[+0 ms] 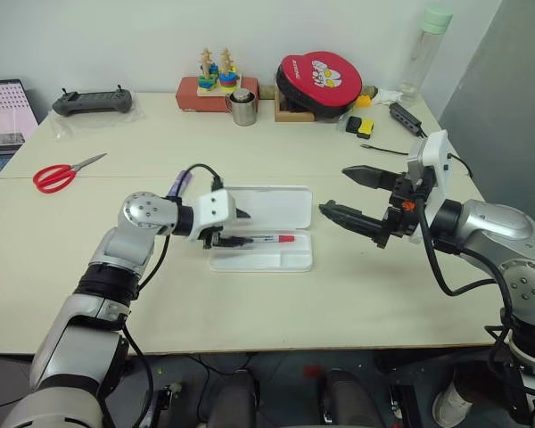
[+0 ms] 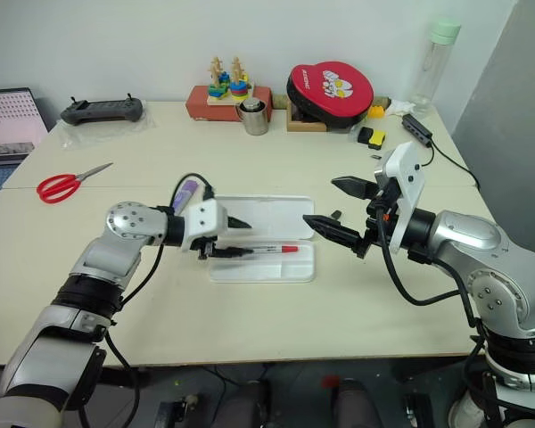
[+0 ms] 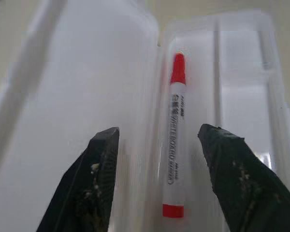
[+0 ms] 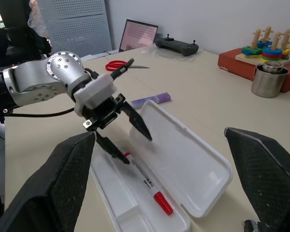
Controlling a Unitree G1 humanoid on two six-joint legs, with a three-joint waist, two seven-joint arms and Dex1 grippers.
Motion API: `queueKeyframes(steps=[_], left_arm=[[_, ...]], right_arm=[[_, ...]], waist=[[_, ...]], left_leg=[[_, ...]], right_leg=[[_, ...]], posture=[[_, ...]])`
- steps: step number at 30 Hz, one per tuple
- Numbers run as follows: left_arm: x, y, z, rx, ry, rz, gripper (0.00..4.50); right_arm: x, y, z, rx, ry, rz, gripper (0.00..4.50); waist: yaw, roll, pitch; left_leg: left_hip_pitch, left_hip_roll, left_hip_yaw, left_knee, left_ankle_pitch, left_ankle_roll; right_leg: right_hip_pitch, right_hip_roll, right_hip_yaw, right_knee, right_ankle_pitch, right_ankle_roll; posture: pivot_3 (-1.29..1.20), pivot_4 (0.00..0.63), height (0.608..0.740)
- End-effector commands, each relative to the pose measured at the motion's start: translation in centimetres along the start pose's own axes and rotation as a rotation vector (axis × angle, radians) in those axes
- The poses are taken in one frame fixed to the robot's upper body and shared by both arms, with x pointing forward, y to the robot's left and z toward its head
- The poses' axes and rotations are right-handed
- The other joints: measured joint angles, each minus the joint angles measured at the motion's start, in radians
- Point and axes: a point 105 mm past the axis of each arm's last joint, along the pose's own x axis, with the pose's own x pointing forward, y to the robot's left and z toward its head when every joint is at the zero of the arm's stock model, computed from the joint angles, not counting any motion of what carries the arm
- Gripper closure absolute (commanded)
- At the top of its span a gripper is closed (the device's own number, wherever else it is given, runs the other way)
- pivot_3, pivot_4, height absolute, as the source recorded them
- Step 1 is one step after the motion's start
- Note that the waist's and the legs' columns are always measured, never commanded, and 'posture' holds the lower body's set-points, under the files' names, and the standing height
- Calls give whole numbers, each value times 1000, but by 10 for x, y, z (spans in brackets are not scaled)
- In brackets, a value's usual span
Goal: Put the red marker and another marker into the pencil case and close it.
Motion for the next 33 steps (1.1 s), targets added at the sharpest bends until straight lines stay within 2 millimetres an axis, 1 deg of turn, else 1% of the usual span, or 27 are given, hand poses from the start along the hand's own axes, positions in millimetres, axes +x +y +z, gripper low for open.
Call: queueKeyframes(steps=[1,3,5,6,7,9,10,12,15,17,20,24,27,29,30,33], left_arm=[[-23,38,32,-121,-178,273,906],[-36,58,34,-213,-231,432,412],[-55,84,26,-297,-239,638,46],[-63,91,20,-320,-227,710,17],[-70,97,10,-342,-188,772,17],[-76,100,-4,-369,-132,819,17],[-81,102,-19,-410,-98,869,17],[-81,100,-47,-465,-26,902,17],[-72,91,-76,-542,36,897,17],[-64,83,-92,-573,81,881,17],[-60,78,-109,-595,147,905,17],[-49,69,-118,-614,177,860,17],[-45,68,-119,-646,172,860,17],[-46,69,-121,-653,182,869,365],[-47,69,-121,-659,182,873,445],[-47,70,-120,-665,173,872,1148]], right_arm=[[4,-5,16,-38,-72,-15,0],[8,-9,19,-44,-91,-27,0],[16,-9,25,-55,-121,-21,0],[19,-9,27,-57,-133,-14,0],[22,-6,29,-58,-144,1,0],[27,-4,32,-59,-154,20,0],[30,-1,32,-61,-158,36,0],[34,1,33,-60,-163,51,0],[37,2,31,-56,-161,59,0],[38,4,30,-51,-158,68,0],[37,4,29,-48,-155,69,0],[35,4,28,-44,-152,63,0],[34,3,28,-43,-151,57,0],[33,3,27,-43,-150,54,0],[33,3,27,-43,-150,53,0],[33,3,28,-43,-149,51,0]], waist=[[0,0,0],[0,0,0],[0,0,0],[-1,0,0],[-2,0,0],[-2,0,0],[-1,0,0],[0,0,0],[1,0,0],[4,0,0],[5,-1,0],[3,-1,0],[3,-1,0],[3,-1,0],[3,-1,0],[1,-1,0]], left_leg=[[0,0,0,0,0,0],[0,0,-1,1,0,0],[1,0,-1,1,0,1],[2,0,-1,1,1,1],[2,0,-1,1,1,1],[2,0,-1,1,1,2],[2,0,-1,0,1,2],[2,-1,-1,1,1,1],[2,-1,-1,0,1,1],[1,-1,-1,0,1,1],[1,-1,-1,1,1,1],[1,-1,-1,1,1,1],[1,-1,-1,0,1,1],[1,-1,-1,0,1,1],[1,-1,-1,1,1,1],[1,-1,-1,1,1,1]], right_leg=[[0,0,0,0,0,0],[0,0,-1,1,0,0],[1,0,-1,1,1,1],[1,0,-1,1,1,1],[1,0,-1,1,1,2],[1,0,-1,1,1,2],[1,0,0,1,1,2],[1,0,0,1,1,2],[1,0,0,1,1,2],[1,0,0,1,1,1],[1,0,-1,0,2,0],[1,0,-1,1,2,1],[1,0,-1,1,2,1],[1,0,-1,1,2,1],[1,0,-1,1,2,1],[1,0,-1,1,2,1]], posture=[[0,150,740],[0,150,740],[0,150,740],[0,150,740],[0,150,740],[0,150,740],[0,150,740],[0,150,740],[0,150,740],[0,150,740],[0,150,740],[0,150,740],[0,150,740],[0,150,740],[0,150,740],[0,150,740]])
